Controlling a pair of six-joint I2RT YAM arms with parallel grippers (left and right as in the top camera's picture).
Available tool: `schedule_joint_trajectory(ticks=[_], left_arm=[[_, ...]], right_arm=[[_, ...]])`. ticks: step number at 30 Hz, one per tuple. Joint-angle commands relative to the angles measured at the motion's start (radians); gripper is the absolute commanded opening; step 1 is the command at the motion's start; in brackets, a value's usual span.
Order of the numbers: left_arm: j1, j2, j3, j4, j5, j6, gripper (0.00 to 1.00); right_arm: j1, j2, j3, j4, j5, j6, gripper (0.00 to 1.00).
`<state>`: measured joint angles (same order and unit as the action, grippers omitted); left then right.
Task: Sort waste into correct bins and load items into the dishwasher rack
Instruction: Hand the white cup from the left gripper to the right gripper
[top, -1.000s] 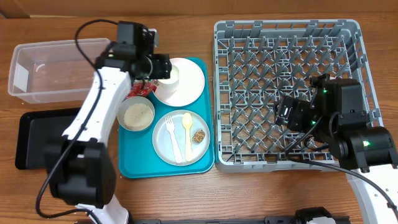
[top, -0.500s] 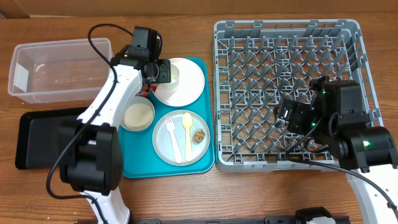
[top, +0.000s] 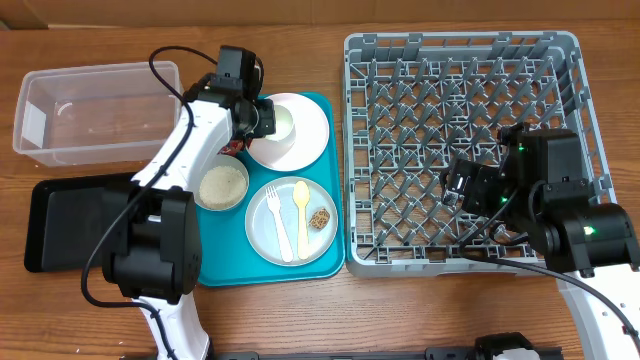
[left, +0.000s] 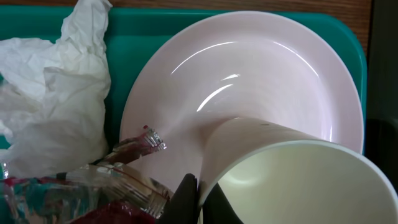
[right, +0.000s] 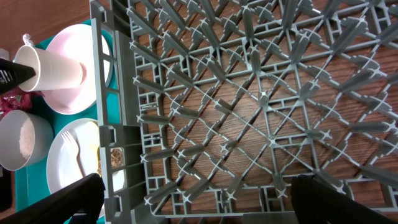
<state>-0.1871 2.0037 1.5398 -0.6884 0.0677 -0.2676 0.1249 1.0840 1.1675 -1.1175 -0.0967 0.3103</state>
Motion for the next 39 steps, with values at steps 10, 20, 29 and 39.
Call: schedule_joint_trajectory(ticks=[10, 20, 29, 39], left_arm=[[0.014, -0.162, 0.297, -0.366, 0.282, 0.117, 0.04], [0.138, -0.461, 0.305, -0.436, 0.795, 0.204, 0.04], [0.109, -0.488, 0.305, -0.438, 1.115, 0.206, 0.04], [-0.058, -0.488, 0.305, -0.421, 1.181, 0.224, 0.04]], right_arm=[[0.002, -0.034, 0.026, 0.087, -0.320, -0.117, 0.96], [0.002, -0.063, 0.026, 0.229, -0.875, -0.364, 0.90], [0.002, -0.061, 0.026, 0.501, -1.054, -0.313, 0.86], [0.005, -0.052, 0.026, 0.717, -1.092, -0.231, 0.86]])
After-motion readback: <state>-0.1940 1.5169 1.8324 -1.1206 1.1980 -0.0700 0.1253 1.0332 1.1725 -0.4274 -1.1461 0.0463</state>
